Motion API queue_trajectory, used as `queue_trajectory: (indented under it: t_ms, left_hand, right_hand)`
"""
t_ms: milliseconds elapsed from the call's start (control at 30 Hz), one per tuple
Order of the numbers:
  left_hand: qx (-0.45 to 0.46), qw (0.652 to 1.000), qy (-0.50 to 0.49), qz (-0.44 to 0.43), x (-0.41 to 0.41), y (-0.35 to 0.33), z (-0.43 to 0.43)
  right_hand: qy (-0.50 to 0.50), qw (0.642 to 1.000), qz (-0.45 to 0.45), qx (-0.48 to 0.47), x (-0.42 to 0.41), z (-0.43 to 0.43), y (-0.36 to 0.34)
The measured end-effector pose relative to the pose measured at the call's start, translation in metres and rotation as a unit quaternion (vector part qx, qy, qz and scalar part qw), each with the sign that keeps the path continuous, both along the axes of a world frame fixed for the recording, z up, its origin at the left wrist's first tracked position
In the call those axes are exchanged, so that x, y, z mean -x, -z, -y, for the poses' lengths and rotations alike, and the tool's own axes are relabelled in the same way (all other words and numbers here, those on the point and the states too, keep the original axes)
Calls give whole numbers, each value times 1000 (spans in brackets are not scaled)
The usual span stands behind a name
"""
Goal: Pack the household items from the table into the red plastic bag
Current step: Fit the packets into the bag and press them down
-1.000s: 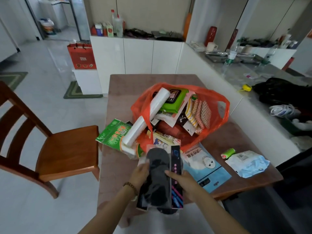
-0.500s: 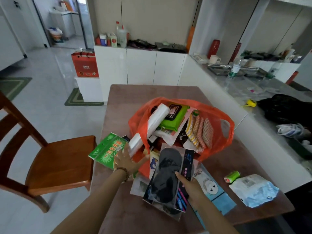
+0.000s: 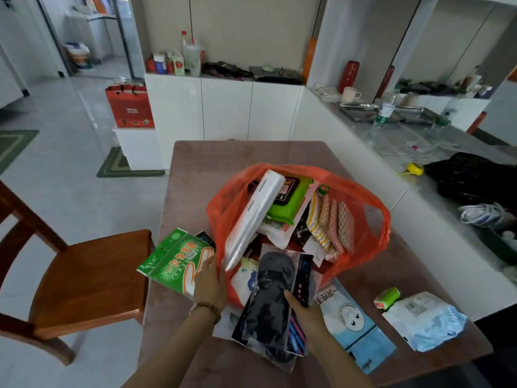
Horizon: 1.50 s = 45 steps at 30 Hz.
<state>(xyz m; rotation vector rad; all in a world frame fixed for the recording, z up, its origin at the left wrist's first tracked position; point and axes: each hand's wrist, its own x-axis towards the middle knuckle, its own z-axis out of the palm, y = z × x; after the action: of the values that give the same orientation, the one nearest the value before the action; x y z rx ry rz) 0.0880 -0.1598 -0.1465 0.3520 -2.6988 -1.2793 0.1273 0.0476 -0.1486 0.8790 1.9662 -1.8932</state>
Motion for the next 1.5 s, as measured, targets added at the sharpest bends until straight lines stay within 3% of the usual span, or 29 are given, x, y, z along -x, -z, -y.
queue_trajectory:
  t_ms: [167, 300, 533, 933, 1033, 1167, 1267, 1400, 1500]
  left_hand:
    - [-70, 998, 8, -6, -8, -5, 5]
    - [-64, 997, 27, -30, -8, -14, -8]
    - [-56, 998, 31, -18, -6, -25, -22]
    - [-54, 998, 4, -26, -3, -19, -30]
    - [-53, 998, -5, -18, -2, -21, -31]
    - [-51, 999, -3, -11, 0, -26, -32]
    - [-38, 999, 6, -9, 2, -28, -36]
    - [-24, 999, 38, -25, 2, -32, -46]
    - [-34, 999, 34, -24, 2, -34, -52]
  right_hand:
    - [5, 1000, -26, -9, -6, -8, -9]
    - [9, 1000, -15, -8, -18, -30, -29]
    - [40, 980, -55, 189, -5, -69, -85]
    - [154, 928, -84, 328, 129, -47, -141]
    - [72, 954, -75, 283, 115, -53, -141]
    - [-45, 990, -23, 135, 82, -72, -133]
    - [-89, 995, -39, 37, 68, -82, -128]
    - [-107, 990, -65, 64, 59, -81, -114]
    - [-21, 988, -103, 111, 64, -73, -106]
